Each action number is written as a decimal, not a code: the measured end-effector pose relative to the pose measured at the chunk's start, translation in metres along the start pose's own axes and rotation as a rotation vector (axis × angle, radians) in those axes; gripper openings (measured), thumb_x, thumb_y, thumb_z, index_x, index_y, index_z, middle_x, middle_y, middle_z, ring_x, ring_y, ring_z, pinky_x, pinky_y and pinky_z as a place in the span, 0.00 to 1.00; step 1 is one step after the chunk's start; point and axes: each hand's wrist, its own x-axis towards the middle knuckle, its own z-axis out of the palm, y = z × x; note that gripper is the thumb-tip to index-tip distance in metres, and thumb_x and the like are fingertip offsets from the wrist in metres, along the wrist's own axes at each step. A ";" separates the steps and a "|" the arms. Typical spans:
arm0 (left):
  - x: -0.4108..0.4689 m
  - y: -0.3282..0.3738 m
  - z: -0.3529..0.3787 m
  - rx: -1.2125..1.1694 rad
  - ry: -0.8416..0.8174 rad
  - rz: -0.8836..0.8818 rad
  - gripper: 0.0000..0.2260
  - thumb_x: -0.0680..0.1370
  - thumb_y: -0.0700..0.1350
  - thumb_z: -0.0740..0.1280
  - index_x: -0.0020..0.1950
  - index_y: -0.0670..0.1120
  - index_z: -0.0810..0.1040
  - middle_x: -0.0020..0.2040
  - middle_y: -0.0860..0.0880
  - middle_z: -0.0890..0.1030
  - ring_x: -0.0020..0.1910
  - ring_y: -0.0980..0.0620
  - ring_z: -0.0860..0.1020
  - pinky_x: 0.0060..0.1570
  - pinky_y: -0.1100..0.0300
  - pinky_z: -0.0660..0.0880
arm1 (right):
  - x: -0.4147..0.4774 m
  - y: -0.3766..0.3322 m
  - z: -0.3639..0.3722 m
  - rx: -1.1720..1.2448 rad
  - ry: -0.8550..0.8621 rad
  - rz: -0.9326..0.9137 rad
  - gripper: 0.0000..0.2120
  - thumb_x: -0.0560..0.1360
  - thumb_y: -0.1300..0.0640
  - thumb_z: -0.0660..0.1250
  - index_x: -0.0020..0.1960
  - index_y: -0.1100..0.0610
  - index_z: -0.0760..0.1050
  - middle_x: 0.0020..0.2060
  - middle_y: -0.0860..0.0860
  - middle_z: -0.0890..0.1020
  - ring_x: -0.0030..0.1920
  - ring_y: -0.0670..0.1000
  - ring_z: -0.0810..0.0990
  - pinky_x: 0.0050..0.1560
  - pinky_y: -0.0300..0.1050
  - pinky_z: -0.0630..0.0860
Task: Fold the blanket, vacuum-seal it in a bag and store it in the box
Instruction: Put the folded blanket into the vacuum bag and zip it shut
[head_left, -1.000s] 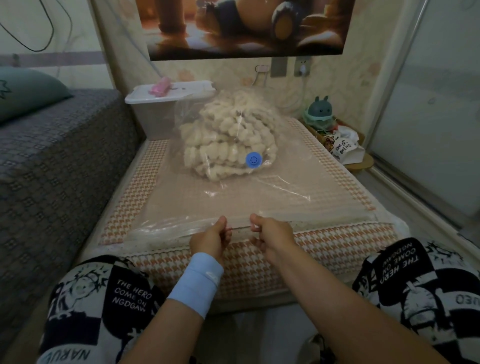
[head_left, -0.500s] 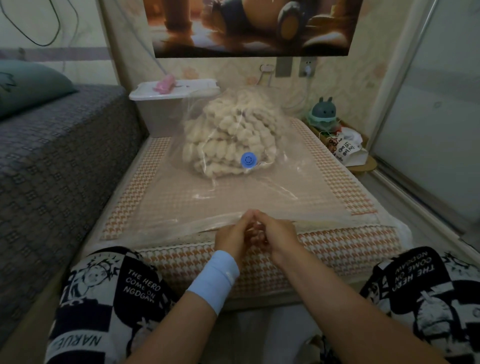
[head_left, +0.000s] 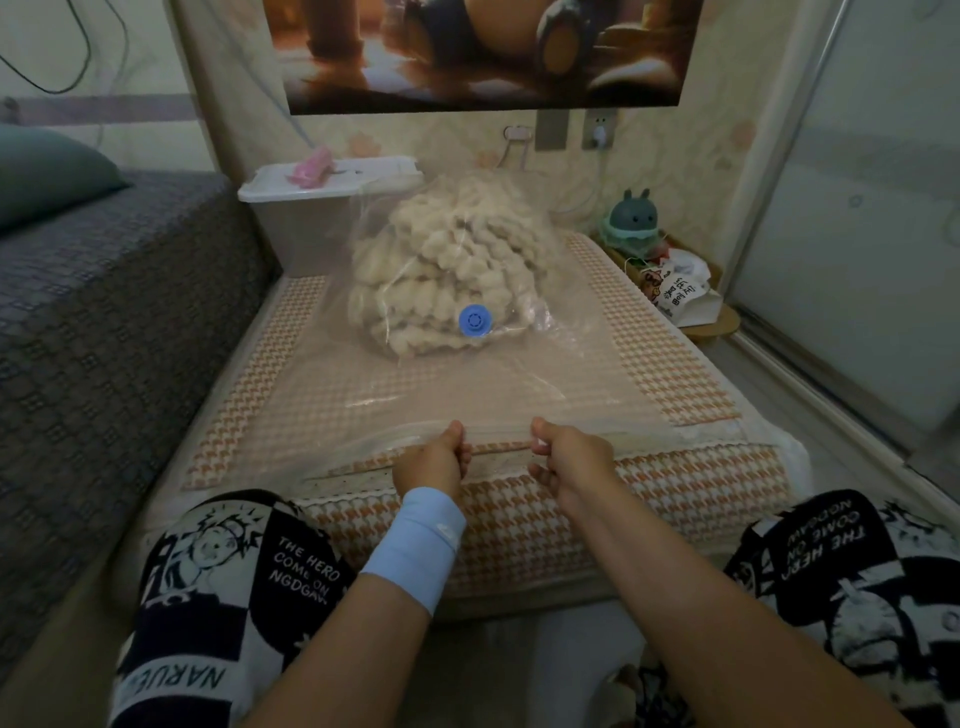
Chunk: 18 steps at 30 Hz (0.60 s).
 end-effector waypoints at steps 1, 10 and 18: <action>0.004 0.000 -0.001 -0.007 0.020 0.008 0.13 0.74 0.42 0.73 0.31 0.39 0.79 0.25 0.46 0.78 0.27 0.49 0.75 0.32 0.59 0.72 | 0.001 -0.001 -0.003 0.004 0.009 -0.004 0.11 0.75 0.58 0.74 0.50 0.66 0.80 0.39 0.56 0.81 0.37 0.53 0.79 0.29 0.41 0.78; -0.011 -0.018 0.011 -0.198 -0.228 -0.132 0.10 0.78 0.47 0.68 0.41 0.43 0.74 0.32 0.46 0.73 0.29 0.50 0.72 0.27 0.60 0.70 | 0.000 -0.001 -0.009 0.047 -0.066 0.018 0.10 0.75 0.58 0.74 0.48 0.64 0.80 0.39 0.56 0.79 0.28 0.48 0.74 0.30 0.42 0.78; -0.008 -0.038 0.030 0.052 -0.187 -0.102 0.19 0.60 0.49 0.81 0.40 0.36 0.83 0.37 0.41 0.84 0.37 0.43 0.83 0.46 0.51 0.79 | -0.003 0.009 -0.008 0.048 -0.055 0.022 0.07 0.74 0.62 0.73 0.46 0.67 0.80 0.35 0.59 0.83 0.32 0.55 0.82 0.28 0.42 0.77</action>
